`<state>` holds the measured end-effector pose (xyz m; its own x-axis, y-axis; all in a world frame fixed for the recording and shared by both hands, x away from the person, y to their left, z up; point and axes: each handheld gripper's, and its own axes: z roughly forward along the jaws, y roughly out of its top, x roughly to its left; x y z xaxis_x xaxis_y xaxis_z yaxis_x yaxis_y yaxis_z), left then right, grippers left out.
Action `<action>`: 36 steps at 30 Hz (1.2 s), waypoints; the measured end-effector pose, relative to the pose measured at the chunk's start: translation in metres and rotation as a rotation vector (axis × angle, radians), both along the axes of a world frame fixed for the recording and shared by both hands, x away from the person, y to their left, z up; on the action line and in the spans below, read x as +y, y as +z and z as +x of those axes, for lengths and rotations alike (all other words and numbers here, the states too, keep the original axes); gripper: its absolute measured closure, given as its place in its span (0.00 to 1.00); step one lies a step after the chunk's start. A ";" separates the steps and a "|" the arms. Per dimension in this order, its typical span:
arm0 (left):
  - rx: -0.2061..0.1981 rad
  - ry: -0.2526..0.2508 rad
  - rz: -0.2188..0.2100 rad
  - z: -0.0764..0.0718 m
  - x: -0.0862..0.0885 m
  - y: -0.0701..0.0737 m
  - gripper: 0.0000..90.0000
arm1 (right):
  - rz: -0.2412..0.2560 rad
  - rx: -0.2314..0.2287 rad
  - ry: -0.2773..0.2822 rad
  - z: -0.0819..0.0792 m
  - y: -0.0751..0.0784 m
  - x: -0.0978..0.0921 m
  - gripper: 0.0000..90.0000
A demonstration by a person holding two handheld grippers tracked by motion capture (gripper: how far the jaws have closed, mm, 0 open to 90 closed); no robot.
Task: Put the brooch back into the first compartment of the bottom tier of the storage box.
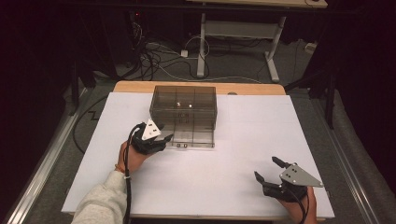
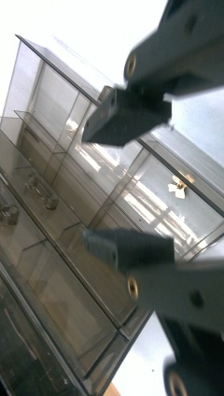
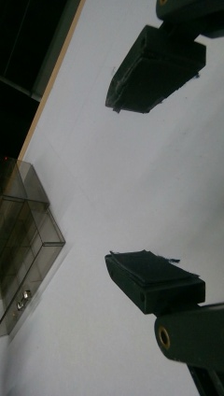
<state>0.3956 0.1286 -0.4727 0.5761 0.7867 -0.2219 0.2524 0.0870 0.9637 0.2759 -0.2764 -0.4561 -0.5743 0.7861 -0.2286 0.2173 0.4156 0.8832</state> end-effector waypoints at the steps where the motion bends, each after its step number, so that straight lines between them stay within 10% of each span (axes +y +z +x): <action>1: -0.007 0.004 -0.007 -0.001 -0.001 0.001 0.44 | 0.008 0.003 0.000 0.000 0.000 0.000 0.23; 8: -0.045 0.025 -0.023 -0.007 -0.006 0.005 0.25 | 0.020 0.017 -0.001 0.002 -0.001 -0.001 0.23; 36: -0.088 -0.107 -0.053 -0.032 -0.034 0.016 0.22 | 0.003 0.030 0.058 0.002 -0.003 0.007 0.23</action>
<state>0.3636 0.0943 -0.4567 0.6750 0.7082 -0.2069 0.1780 0.1159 0.9772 0.2778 -0.2694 -0.4589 -0.6256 0.7518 -0.2084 0.2192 0.4257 0.8779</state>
